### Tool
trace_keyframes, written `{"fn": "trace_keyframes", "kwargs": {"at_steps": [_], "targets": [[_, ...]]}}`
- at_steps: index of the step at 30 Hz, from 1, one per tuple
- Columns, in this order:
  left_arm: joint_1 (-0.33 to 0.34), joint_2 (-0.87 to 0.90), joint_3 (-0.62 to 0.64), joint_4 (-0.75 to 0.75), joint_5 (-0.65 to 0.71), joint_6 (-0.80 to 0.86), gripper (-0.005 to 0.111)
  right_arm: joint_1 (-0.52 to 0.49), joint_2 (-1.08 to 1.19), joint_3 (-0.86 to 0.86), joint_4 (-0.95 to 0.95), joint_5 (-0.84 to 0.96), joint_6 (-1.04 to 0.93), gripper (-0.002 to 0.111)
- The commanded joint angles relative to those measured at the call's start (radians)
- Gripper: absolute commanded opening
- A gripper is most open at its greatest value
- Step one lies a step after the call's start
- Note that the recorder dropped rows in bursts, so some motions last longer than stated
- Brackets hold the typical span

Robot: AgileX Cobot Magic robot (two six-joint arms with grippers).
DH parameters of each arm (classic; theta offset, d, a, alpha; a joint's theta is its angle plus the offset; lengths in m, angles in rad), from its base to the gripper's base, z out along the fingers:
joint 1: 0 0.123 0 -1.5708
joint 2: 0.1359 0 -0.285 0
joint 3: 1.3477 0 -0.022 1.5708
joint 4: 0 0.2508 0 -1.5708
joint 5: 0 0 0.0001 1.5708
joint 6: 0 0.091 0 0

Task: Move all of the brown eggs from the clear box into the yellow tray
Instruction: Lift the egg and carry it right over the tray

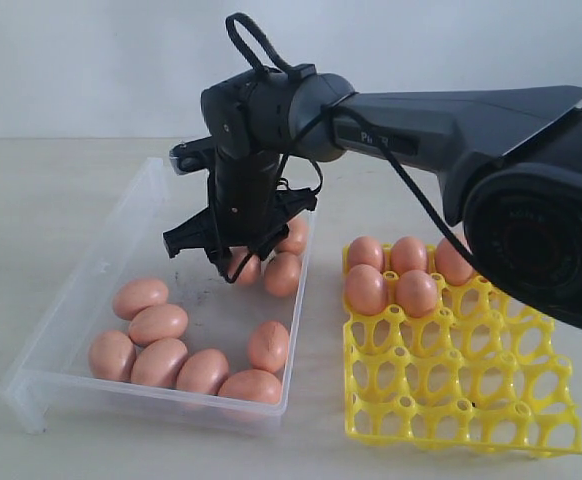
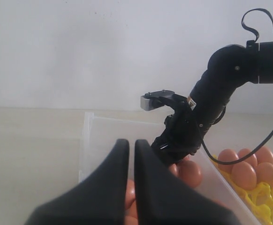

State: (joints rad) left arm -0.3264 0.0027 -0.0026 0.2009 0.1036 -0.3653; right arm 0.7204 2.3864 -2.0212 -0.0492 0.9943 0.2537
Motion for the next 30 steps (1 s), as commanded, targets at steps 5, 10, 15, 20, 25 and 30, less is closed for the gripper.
{"fn": "trace_keyframes", "kwargs": {"at_steps": [5, 10, 15, 20, 25, 30], "targets": [[-0.008, -0.003, 0.003, -0.002, -0.001, -0.008, 0.004, 0.075, -0.022, -0.004, -0.309, -0.165, 0.170, 0.000], [-0.008, -0.003, 0.003, -0.002, -0.001, -0.008, 0.004, 0.144, -0.054, -0.004, -0.454, -0.289, 0.300, 0.000], [-0.008, -0.003, 0.003, -0.002, -0.001, -0.008, 0.004, 0.177, -0.085, -0.002, -0.489, -0.357, 0.341, 0.000], [-0.008, -0.003, 0.003, -0.002, -0.001, -0.008, 0.004, 0.215, -0.133, 0.035, -0.594, -0.441, 0.432, 0.000], [-0.008, -0.003, 0.003, -0.002, -0.006, -0.008, 0.004, 0.216, -0.217, 0.160, -0.631, -0.597, 0.527, 0.000], [-0.008, -0.003, 0.003, -0.002, -0.006, -0.008, 0.004, 0.216, -0.326, 0.317, -0.847, -0.674, 0.730, 0.000]]}}
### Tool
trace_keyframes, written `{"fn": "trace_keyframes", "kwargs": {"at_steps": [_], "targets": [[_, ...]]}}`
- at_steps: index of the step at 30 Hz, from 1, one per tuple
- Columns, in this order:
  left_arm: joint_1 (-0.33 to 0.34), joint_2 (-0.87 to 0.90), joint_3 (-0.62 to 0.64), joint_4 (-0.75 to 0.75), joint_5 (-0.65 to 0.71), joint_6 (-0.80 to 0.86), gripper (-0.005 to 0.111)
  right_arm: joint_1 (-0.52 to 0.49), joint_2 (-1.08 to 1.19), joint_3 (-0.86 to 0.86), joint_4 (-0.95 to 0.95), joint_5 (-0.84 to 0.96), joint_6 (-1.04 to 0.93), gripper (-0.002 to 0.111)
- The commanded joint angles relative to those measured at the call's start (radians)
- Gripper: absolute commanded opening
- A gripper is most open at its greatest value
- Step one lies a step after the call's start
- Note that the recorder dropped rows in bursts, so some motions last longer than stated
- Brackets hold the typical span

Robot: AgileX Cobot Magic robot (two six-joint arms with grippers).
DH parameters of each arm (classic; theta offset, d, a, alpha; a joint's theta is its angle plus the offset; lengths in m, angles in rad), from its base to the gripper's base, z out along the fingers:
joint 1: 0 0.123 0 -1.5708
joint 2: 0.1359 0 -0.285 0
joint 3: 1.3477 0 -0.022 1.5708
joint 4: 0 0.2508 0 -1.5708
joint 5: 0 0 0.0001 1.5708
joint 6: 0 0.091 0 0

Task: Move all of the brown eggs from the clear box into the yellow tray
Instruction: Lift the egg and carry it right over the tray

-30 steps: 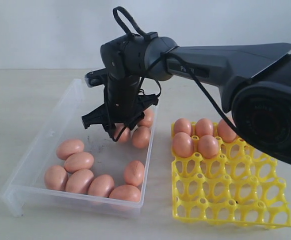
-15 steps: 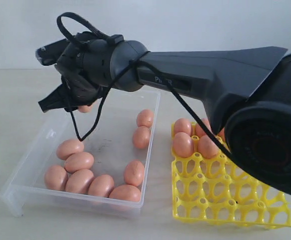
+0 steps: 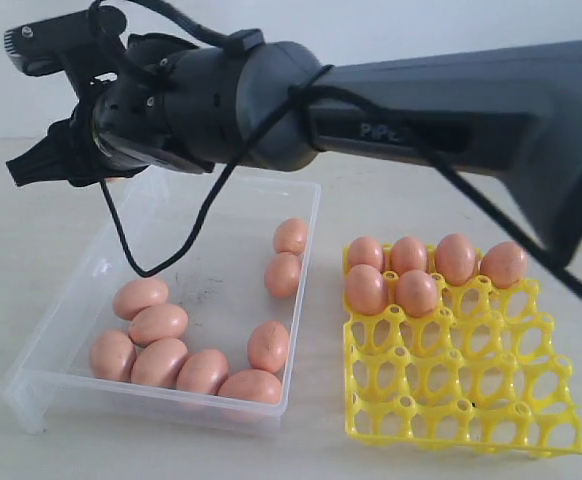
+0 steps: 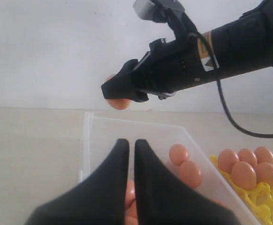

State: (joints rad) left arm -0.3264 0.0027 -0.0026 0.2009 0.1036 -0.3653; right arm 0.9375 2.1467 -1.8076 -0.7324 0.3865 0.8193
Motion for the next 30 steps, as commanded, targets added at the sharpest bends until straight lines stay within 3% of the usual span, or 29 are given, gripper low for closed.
{"fn": "trace_keyframes", "kwargs": {"at_steps": [1, 6, 9, 15, 20, 23, 26, 28, 30], "targets": [[-0.008, -0.003, 0.003, -0.002, -0.006, -0.008, 0.004, -0.001, -0.111, 0.132, -0.225, -0.078, 0.230, 0.000], [-0.008, -0.003, 0.003, -0.002, -0.006, -0.008, 0.004, -0.001, -0.216, 0.314, -0.728, -0.061, 0.734, 0.000], [-0.008, -0.003, 0.003, -0.002, -0.006, -0.008, 0.004, -0.001, -0.299, 0.473, -1.012, 0.016, 1.159, 0.000], [-0.008, -0.003, 0.003, -0.002, -0.001, -0.008, 0.004, -0.001, -0.425, 0.695, -1.012, 0.203, 1.167, 0.000], [-0.008, -0.003, 0.003, -0.002, -0.001, -0.008, 0.004, -0.001, -0.559, 0.815, -0.986, 0.346, 0.879, 0.000], [-0.008, -0.003, 0.003, -0.002, -0.001, -0.008, 0.004, -0.001, -0.656, 0.820, -0.677, 0.528, 0.395, 0.000], [-0.008, -0.003, 0.003, -0.002, -0.001, -0.008, 0.004, -0.001, -0.710, 0.820, -0.454, 0.756, 0.101, 0.000], [-0.008, -0.003, 0.003, -0.002, -0.001, -0.008, 0.004, -0.006, -0.728, 0.820, -0.299, 0.754, 0.001, 0.000], [-0.008, -0.003, 0.003, -0.002, -0.005, -0.008, 0.004, -0.040, -0.738, 0.820, -0.051, 0.565, -0.132, 0.000]]}}
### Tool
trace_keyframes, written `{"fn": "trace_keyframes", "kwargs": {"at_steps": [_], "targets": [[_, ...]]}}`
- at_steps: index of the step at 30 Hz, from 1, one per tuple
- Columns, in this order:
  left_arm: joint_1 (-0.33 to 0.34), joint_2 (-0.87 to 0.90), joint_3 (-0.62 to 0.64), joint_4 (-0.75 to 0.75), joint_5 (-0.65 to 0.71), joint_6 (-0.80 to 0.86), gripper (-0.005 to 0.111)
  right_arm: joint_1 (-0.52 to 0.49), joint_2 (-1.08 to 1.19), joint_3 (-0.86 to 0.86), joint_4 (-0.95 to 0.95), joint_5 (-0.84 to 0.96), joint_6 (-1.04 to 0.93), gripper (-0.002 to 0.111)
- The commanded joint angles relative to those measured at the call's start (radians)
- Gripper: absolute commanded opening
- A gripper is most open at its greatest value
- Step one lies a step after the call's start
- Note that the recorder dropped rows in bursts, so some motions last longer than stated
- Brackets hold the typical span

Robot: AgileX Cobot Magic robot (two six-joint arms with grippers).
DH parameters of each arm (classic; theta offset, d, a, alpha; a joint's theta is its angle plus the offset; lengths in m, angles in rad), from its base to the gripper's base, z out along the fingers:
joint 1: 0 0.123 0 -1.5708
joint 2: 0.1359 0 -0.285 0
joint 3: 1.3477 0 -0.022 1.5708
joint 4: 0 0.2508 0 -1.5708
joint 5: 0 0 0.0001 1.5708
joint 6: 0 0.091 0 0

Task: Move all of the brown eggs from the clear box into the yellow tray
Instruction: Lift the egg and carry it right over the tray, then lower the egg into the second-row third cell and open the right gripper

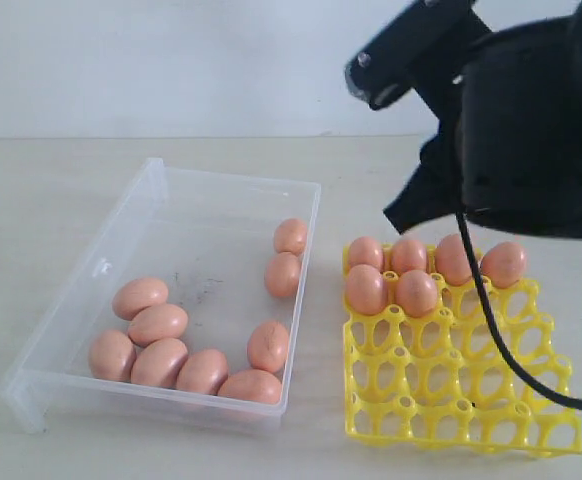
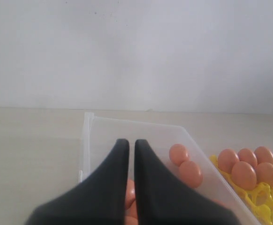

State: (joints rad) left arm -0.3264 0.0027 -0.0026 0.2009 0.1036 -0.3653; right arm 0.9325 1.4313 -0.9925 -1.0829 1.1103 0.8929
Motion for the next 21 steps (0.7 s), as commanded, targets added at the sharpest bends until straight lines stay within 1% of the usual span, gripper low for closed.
{"fn": "trace_keyframes", "kwargs": {"at_steps": [1, 2, 3, 4, 5, 6, 7, 8, 9, 10, 11, 12, 13, 14, 15, 18, 21], "targets": [[-0.008, -0.003, 0.003, -0.002, -0.005, -0.008, 0.004, -0.063, -0.023, 0.016, 0.402, -0.361, -0.278, 0.000], [-0.008, -0.003, 0.003, -0.002, -0.005, -0.008, 0.004, -0.077, -0.023, 0.032, 0.452, -0.475, -0.302, 0.000], [-0.008, -0.003, 0.003, -0.002, -0.005, -0.008, 0.004, -0.089, -0.023, 0.062, 0.466, -0.681, -0.298, 0.000], [-0.008, -0.003, 0.003, -0.002, -0.005, -0.008, 0.004, -0.100, -0.023, 0.086, 0.452, -0.814, -0.277, 0.000], [-0.008, -0.003, 0.003, -0.002, -0.005, -0.008, 0.004, -0.124, -0.023, 0.124, 0.401, -1.003, -0.216, 0.000], [-0.008, -0.003, 0.003, -0.002, -0.005, -0.008, 0.004, -0.144, -0.023, 0.143, 0.374, -1.097, -0.187, 0.000], [-0.008, -0.003, 0.003, -0.002, -0.005, -0.008, 0.004, -0.196, -0.023, 0.170, 0.373, -1.212, -0.181, 0.000], [-0.008, -0.003, 0.003, -0.002, -0.005, -0.008, 0.004, -0.250, -0.023, 0.188, 0.416, -1.265, -0.200, 0.000], [-0.008, -0.003, 0.003, -0.002, -0.005, -0.008, 0.004, -0.281, -0.023, 0.196, 0.465, -1.278, -0.229, 0.000], [-0.008, -0.003, 0.003, -0.002, -0.005, -0.008, 0.004, -0.337, -0.023, 0.216, 0.578, -1.315, -0.314, 0.000], [-0.008, -0.003, 0.003, -0.002, -0.005, -0.008, 0.004, -0.368, -0.023, 0.229, 0.661, -1.345, -0.385, 0.000], [-0.008, -0.003, 0.003, -0.002, -0.005, -0.008, 0.004, -0.418, -0.023, 0.261, 0.867, -1.422, -0.514, 0.000], [-0.008, -0.003, 0.003, -0.002, -0.005, -0.008, 0.004, -0.440, -0.023, 0.280, 0.989, -1.470, -0.588, 0.000], [-0.008, -0.003, 0.003, -0.002, -0.003, -0.008, 0.004, -0.459, -0.023, 0.317, 1.167, -1.548, -0.746, 0.000], [-0.008, -0.003, 0.003, -0.002, -0.003, -0.008, 0.004, -0.460, -0.023, 0.334, 1.212, -1.574, -0.824, 0.000], [-0.008, -0.003, 0.003, -0.002, -0.003, -0.008, 0.004, -0.460, -0.023, 0.370, 1.207, -1.605, -0.972, 0.000], [-0.008, -0.003, 0.003, -0.002, -0.001, -0.008, 0.004, -0.460, -0.023, 0.422, 1.207, -1.702, -1.006, 0.000]]}}
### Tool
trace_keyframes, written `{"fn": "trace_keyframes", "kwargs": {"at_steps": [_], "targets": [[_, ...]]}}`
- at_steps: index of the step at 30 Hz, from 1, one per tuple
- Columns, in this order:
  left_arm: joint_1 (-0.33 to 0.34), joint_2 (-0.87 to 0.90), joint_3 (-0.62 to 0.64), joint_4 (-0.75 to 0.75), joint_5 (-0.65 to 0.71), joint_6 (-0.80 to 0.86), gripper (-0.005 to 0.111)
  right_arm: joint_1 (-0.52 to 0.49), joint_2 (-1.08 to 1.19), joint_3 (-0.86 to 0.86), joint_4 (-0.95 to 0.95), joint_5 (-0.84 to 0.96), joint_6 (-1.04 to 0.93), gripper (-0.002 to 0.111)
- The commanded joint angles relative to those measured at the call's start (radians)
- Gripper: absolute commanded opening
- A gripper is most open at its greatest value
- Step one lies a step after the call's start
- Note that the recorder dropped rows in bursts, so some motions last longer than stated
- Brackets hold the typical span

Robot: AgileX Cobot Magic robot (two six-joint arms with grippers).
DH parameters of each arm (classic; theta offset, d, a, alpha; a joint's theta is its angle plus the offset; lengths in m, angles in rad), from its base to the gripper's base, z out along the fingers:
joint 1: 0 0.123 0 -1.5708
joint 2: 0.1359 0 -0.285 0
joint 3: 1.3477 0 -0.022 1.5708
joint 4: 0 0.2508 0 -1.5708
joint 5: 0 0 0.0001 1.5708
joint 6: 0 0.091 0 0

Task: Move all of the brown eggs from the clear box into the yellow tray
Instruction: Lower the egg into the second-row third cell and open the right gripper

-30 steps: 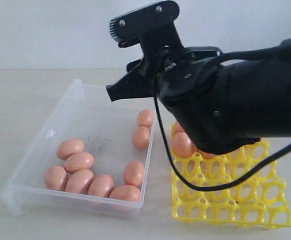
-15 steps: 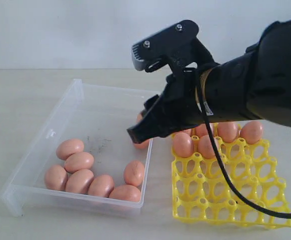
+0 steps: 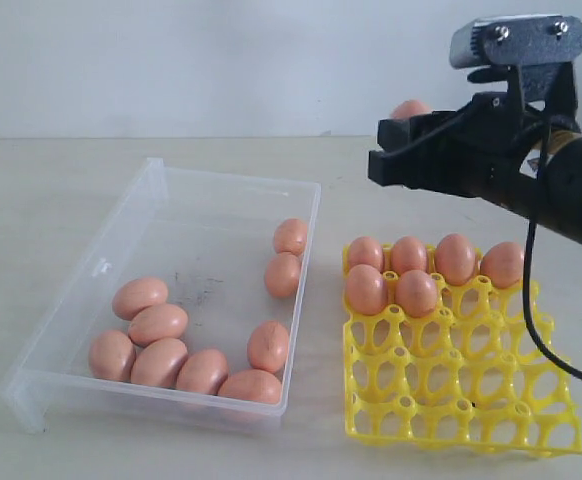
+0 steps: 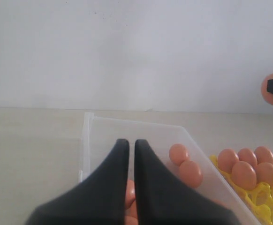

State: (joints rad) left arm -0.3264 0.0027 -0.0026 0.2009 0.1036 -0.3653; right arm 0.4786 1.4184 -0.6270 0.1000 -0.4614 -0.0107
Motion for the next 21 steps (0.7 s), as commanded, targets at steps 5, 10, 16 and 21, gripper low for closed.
{"fn": "trace_keyframes", "kwargs": {"at_steps": [5, 10, 16, 21], "targets": [[-0.008, -0.003, 0.003, -0.002, -0.001, -0.008, 0.004, -0.006, 0.001, 0.208, 0.081, -0.421, -0.096, 0.000], [-0.008, -0.003, 0.003, -0.002, -0.001, -0.008, 0.004, -0.006, 0.068, 0.359, 0.166, -0.698, 0.038, 0.000], [-0.008, -0.003, 0.003, -0.002, -0.004, -0.008, 0.004, -0.006, 0.166, 0.397, 0.132, -0.724, 0.084, 0.000], [-0.008, -0.003, 0.003, -0.002, -0.004, -0.008, 0.004, -0.006, 0.267, 0.397, 0.073, -0.755, 0.084, 0.000]]}}
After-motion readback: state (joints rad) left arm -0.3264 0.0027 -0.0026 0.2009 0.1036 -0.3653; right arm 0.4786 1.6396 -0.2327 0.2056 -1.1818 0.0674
